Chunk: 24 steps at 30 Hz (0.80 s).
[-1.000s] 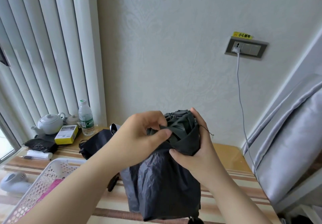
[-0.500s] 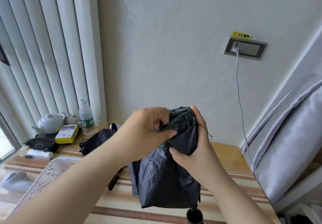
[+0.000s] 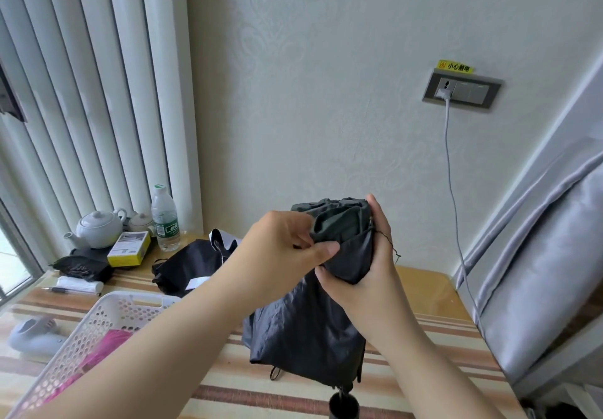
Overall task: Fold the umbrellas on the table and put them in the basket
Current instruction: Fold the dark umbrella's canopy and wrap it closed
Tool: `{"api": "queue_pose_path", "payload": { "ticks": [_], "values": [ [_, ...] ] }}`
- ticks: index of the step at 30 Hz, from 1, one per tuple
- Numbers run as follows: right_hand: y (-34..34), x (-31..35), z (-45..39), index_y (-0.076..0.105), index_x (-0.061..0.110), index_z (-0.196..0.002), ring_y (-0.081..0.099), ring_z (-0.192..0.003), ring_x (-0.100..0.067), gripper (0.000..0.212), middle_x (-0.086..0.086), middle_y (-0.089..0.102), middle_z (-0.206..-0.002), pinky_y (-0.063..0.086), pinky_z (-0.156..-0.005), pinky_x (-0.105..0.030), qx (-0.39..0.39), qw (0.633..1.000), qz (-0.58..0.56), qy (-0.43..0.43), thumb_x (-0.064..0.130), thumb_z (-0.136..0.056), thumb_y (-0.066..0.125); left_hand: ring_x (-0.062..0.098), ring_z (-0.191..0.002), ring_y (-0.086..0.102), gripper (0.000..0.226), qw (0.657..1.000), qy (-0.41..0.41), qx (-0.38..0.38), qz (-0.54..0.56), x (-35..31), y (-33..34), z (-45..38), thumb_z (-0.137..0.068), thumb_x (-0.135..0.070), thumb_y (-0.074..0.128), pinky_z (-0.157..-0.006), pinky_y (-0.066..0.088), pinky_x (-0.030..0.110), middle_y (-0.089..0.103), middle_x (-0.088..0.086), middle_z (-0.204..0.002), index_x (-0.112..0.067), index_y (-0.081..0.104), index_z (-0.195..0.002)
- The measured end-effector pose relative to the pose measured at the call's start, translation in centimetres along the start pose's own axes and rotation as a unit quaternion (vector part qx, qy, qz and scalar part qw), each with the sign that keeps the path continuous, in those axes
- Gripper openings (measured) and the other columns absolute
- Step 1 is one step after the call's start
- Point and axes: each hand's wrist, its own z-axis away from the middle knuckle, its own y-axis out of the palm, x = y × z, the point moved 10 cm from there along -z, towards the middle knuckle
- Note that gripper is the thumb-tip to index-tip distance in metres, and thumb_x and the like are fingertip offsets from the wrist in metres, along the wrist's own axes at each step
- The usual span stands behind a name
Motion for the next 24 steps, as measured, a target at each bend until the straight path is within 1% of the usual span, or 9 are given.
{"api": "queue_pose_path", "payload": {
  "ticks": [2, 4, 7, 9, 12, 15, 17, 19, 24],
  "values": [
    [-0.2, 0.2, 0.0, 0.017, 0.051, -0.138, 0.05, -0.12, 0.009, 0.101, 0.018, 0.049, -0.135, 0.044, -0.089, -0.007, -0.008, 1.0, -0.004, -0.006, -0.001, -0.075, 0.078, -0.003, -0.073, 0.066, 0.008, 0.998, -0.011, 0.013, 0.065, 0.6, 0.3, 0.1, -0.087, -0.019, 0.066, -0.068, 0.046, 0.009, 0.074, -0.012, -0.079, -0.013, 0.071, -0.088],
    [-0.4, 0.5, 0.0, 0.018, 0.051, -0.136, 0.05, -0.119, 0.011, 0.102, 0.021, 0.049, -0.134, 0.043, -0.088, -0.006, -0.017, 1.0, 0.001, -0.015, -0.001, -0.074, 0.079, 0.007, -0.089, 0.069, 0.022, 0.996, -0.007, 0.027, 0.084, 0.9, 0.6, 0.2, -0.091, -0.03, 0.06, -0.08, 0.052, 0.019, 0.074, -0.005, -0.091, -0.011, 0.069, -0.098],
    [-0.4, 0.7, 0.2, 0.021, 0.051, -0.135, 0.05, -0.119, 0.012, 0.102, 0.026, 0.047, -0.132, 0.043, -0.089, -0.007, -0.017, 1.0, 0.007, -0.022, 0.001, -0.071, 0.082, 0.023, -0.089, 0.068, 0.043, 0.999, -0.006, 0.04, 0.026, 1.0, 0.9, 0.0, -0.086, -0.048, 0.059, -0.086, 0.054, 0.038, 0.072, 0.007, -0.089, -0.007, 0.065, -0.096],
    [-0.4, 0.6, 0.3, 0.022, 0.049, -0.135, 0.05, -0.118, 0.013, 0.101, 0.028, 0.047, -0.13, 0.043, -0.088, -0.007, -0.02, 1.0, 0.006, -0.024, 0.003, -0.069, 0.083, 0.008, -0.067, 0.063, 0.02, 0.999, -0.008, 0.049, -0.003, 1.3, 1.0, -0.1, -0.084, -0.039, 0.067, -0.069, 0.051, 0.022, 0.068, -0.009, -0.07, -0.021, 0.067, -0.077],
    [-0.4, 0.4, 0.1, 0.02, 0.052, -0.135, 0.049, -0.118, 0.014, 0.106, 0.03, 0.046, -0.13, 0.043, -0.089, -0.007, -0.018, 1.0, 0.012, -0.021, 0.011, -0.065, 0.087, -0.002, -0.051, 0.048, 0.032, 0.997, -0.015, 0.072, -0.034, 1.5, 1.2, 0.2, -0.084, -0.026, 0.07, -0.052, 0.036, 0.009, 0.056, -0.02, -0.055, -0.028, 0.058, -0.055],
    [-0.1, 0.3, 0.0, 0.013, 0.059, -0.136, 0.045, -0.125, 0.01, 0.116, 0.029, 0.045, -0.136, 0.042, -0.096, -0.01, 0.018, 1.0, -0.006, 0.001, 0.027, -0.055, 0.088, 0.014, -0.079, 0.067, 0.019, 0.991, -0.05, 0.107, 0.065, 2.4, 1.3, 0.2, -0.093, -0.019, 0.058, -0.076, 0.052, 0.028, 0.072, 0.003, -0.084, -0.004, 0.068, -0.088],
    [-0.2, 0.2, 0.0, 0.013, 0.059, -0.136, 0.045, -0.123, 0.013, 0.118, 0.036, 0.043, -0.133, 0.043, -0.092, -0.008, 0.03, 0.999, -0.035, 0.014, 0.021, -0.054, 0.088, 0.024, -0.094, 0.068, 0.022, 0.976, -0.09, 0.115, 0.163, 2.9, 1.4, 0.5, -0.096, -0.015, 0.051, -0.087, 0.053, 0.036, 0.072, 0.013, -0.098, 0.001, 0.065, -0.102],
    [-0.3, 0.1, 0.1, 0.011, 0.057, -0.134, 0.046, -0.118, 0.018, 0.119, 0.041, 0.043, -0.125, 0.043, -0.087, -0.005, 0.032, 0.998, -0.052, 0.022, 0.007, -0.058, 0.088, 0.023, -0.095, 0.068, 0.022, 0.969, -0.097, 0.114, 0.199, 3.1, 1.5, 0.5, -0.097, -0.012, 0.048, -0.087, 0.053, 0.034, 0.072, 0.011, -0.099, 0.0, 0.064, -0.105],
    [0.0, 0.1, 0.3, 0.006, 0.057, -0.132, 0.041, -0.114, 0.026, 0.122, 0.048, 0.039, -0.12, 0.039, -0.084, 0.0, 0.044, 0.998, -0.035, 0.023, 0.01, -0.057, 0.088, 0.019, -0.09, 0.066, 0.02, 0.964, -0.086, 0.121, 0.222, 3.2, 1.6, 0.4, -0.097, -0.009, 0.046, -0.082, 0.054, 0.027, 0.07, 0.009, -0.096, 0.003, 0.061, -0.104]
  ]
}}
